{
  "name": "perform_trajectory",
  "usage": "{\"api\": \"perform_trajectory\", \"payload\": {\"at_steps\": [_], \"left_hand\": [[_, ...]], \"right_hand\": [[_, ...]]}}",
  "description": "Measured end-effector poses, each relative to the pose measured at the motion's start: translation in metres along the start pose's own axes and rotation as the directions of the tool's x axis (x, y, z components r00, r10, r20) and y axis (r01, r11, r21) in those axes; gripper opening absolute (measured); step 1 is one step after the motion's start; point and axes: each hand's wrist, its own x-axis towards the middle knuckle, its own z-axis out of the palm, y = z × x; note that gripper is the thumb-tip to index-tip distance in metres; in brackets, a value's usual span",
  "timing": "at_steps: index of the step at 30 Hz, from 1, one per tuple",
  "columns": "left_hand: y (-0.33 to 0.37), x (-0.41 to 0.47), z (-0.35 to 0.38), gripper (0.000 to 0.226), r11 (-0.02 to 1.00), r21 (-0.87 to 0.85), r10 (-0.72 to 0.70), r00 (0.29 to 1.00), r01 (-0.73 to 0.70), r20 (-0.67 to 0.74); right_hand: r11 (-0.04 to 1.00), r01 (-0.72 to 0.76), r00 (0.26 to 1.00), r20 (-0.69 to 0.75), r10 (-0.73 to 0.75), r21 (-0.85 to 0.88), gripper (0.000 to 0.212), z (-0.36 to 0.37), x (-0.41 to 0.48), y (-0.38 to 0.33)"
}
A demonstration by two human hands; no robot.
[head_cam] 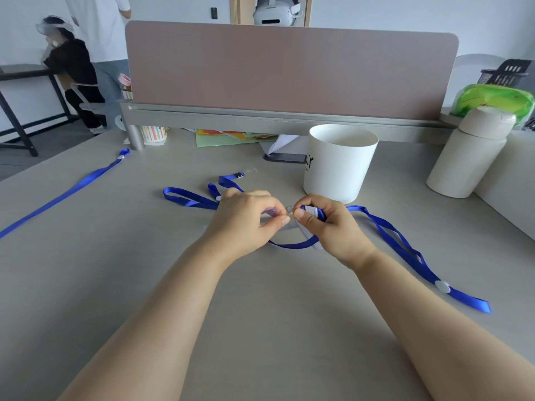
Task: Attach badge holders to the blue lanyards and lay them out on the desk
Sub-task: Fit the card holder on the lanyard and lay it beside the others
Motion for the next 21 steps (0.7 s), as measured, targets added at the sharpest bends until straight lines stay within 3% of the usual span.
{"api": "perform_trajectory", "payload": {"at_steps": [5, 12, 19, 21], "left_hand": [[-0.005, -0.001, -0.012, 0.011, 0.996, -0.056, -0.063, 0.997, 0.065, 0.038], [-0.005, 0.000, -0.021, 0.008, 0.977, -0.193, -0.086, 0.995, 0.094, 0.048], [-0.011, -0.006, -0.059, 0.022, 0.964, -0.230, -0.142, 0.990, 0.134, -0.019], [-0.014, -0.019, -0.073, 0.031, 0.973, -0.168, -0.164, 0.986, 0.156, -0.032]], "right_hand": [[0.994, -0.008, 0.996, -0.082, 0.017, 0.114, 0.009, -0.002, 0.000, -0.006], [0.994, 0.007, 0.995, -0.100, 0.004, 0.112, 0.027, -0.005, 0.006, -0.017], [0.993, 0.033, 0.999, -0.027, -0.030, 0.110, 0.032, 0.008, 0.027, -0.057], [0.993, 0.028, 0.999, 0.019, -0.030, 0.112, 0.029, 0.018, 0.033, -0.070]]}}
